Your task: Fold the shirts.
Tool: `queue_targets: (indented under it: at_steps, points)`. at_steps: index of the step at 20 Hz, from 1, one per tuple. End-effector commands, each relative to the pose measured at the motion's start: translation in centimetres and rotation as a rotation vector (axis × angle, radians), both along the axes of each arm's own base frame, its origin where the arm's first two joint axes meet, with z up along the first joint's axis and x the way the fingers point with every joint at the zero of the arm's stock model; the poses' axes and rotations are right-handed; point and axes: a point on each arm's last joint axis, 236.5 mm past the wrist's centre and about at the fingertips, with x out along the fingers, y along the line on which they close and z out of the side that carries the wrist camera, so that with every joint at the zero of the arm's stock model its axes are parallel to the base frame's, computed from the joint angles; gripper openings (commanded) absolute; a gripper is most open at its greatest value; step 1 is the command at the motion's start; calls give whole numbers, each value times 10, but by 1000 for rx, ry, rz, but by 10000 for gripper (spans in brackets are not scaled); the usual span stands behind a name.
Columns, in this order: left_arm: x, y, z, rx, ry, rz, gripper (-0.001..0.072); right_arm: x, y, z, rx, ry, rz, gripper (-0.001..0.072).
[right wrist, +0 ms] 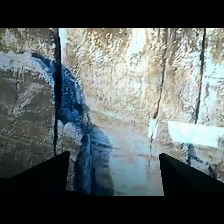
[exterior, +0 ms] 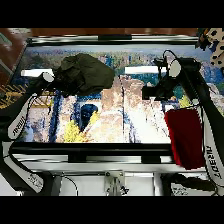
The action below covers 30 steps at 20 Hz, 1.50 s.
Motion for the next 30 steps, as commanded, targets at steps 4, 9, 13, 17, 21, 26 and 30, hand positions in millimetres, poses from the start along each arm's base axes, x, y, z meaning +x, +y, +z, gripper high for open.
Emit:
queue_targets:
  at_steps: [4,9,13,17,21,26,30]
  points:
    - [24,-34,146,106,-436,-272,30,26,-13,19,-50,-140,-5,691]
    - [-68,-104,415,96,-1020,-404,30,33,-57,150,-171,-480,-50,691]
    - [-181,-142,484,16,-1116,-548,30,-13,-122,289,-299,-819,-220,691]
    - [-235,-182,405,18,-824,-750,30,-80,-149,341,-281,-934,-317,691]
    - [-279,-231,286,15,-562,-905,31,-120,-147,304,-327,-733,-208,690]
    - [-272,-182,194,133,-231,-785,718,-119,-141,262,-372,-535,-116,690]
    - [-253,-88,195,203,-108,-700,717,-90,-124,224,-389,-409,0,692]
